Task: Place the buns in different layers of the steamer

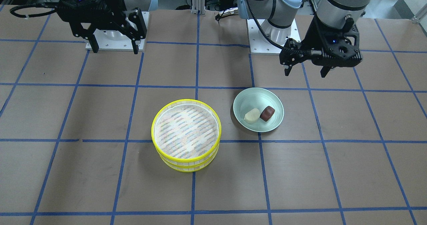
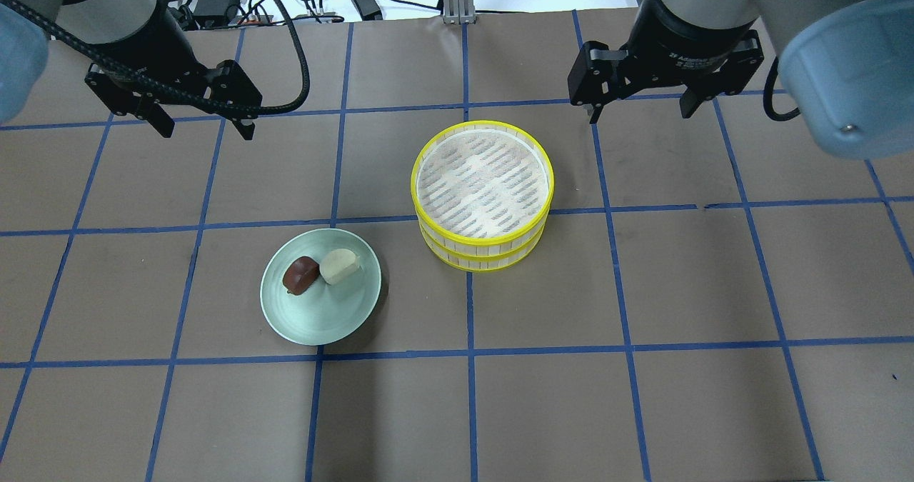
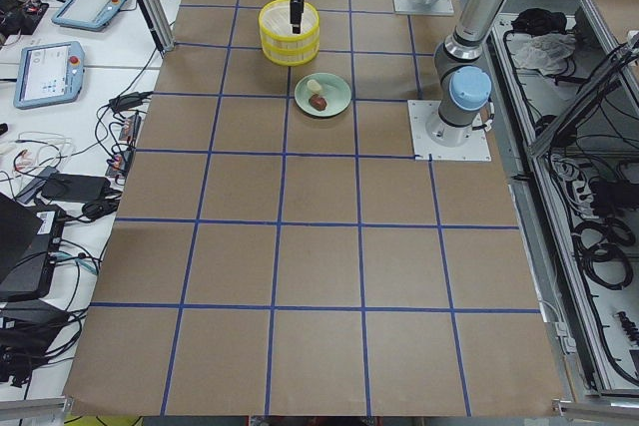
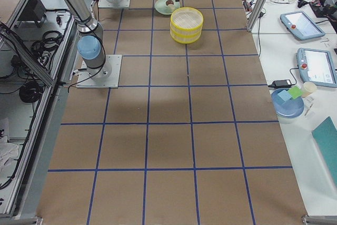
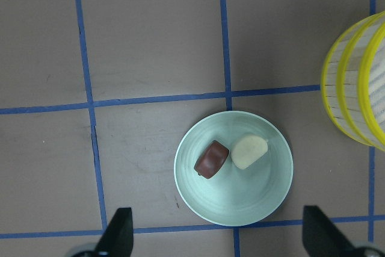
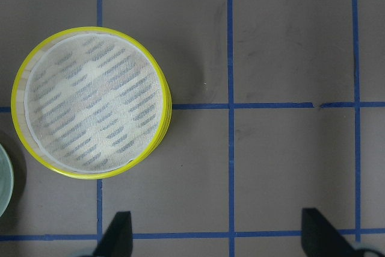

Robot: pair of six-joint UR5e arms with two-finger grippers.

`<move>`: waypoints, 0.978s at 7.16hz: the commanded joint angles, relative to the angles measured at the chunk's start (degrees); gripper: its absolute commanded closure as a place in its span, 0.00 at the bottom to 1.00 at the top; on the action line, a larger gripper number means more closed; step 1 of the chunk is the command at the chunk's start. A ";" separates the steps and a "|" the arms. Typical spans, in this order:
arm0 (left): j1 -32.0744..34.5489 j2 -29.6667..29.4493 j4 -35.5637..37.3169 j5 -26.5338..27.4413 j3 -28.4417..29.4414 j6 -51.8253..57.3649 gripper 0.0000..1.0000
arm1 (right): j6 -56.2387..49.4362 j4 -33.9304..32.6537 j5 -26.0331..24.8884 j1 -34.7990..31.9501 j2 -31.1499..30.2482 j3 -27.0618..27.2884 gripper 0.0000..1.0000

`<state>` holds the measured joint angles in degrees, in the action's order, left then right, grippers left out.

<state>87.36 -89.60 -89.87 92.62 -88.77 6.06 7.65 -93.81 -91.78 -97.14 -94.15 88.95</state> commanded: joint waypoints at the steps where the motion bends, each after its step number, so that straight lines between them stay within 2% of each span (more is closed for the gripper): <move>1: -0.18 0.04 0.05 0.19 -0.53 0.00 0.00 | -0.35 -0.32 1.77 2.46 0.11 0.08 0.04; 2: -0.26 0.04 0.22 0.28 -0.53 0.00 0.00 | -0.18 -0.06 1.61 2.30 -0.06 0.26 0.01; 5: -0.26 0.13 0.31 0.46 -0.44 -0.09 0.00 | -0.71 -0.23 1.43 2.30 0.02 0.18 0.00; 7: -0.26 0.56 0.14 0.37 -0.53 -0.09 0.00 | -0.71 0.91 0.90 2.30 2.64 -2.80 0.00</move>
<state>87.14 -89.29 -89.60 93.03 -89.24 5.98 6.99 -93.49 -90.76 -94.84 -93.01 87.81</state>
